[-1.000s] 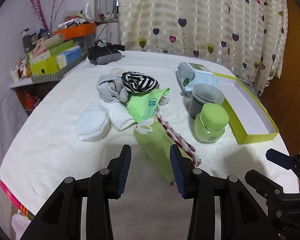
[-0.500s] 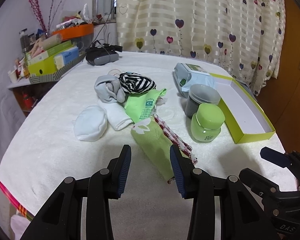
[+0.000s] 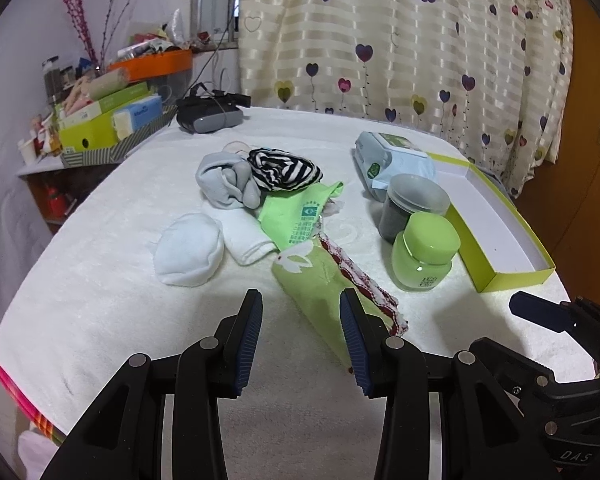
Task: Organize soft objects
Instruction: 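Grasp the green towel with the right gripper while the left approaches the sock ball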
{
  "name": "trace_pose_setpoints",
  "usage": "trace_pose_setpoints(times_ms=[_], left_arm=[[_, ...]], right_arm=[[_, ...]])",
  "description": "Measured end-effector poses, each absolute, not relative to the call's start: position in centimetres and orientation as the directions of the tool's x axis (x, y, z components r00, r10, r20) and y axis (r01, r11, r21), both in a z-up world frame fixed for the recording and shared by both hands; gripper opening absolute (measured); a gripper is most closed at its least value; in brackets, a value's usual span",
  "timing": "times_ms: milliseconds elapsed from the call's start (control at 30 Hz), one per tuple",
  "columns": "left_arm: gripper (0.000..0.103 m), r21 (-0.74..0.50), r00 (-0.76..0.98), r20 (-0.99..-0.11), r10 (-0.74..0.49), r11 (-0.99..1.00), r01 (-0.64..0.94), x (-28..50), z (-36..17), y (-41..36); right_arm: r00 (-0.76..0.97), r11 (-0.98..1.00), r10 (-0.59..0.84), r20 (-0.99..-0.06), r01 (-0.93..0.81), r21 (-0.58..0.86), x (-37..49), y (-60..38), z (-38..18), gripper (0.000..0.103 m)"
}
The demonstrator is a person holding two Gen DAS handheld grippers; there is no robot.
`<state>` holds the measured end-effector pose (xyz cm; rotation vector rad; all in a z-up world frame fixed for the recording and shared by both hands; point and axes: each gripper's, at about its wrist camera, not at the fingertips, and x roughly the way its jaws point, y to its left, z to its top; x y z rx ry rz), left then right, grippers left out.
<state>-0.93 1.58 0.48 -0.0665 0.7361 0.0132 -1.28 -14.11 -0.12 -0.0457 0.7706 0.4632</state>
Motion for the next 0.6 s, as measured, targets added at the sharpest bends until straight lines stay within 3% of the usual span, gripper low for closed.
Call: trace_pose_setpoints(times_ms=[600], left_arm=[[0.039, -0.083, 0.735, -0.678, -0.011, 0.995, -0.061, -0.5, -0.3, 2.7]], right_arm=[[0.583, 0.874, 0.425, -0.693, -0.464, 0.145, -0.8, -13.2, -0.7, 0.068]])
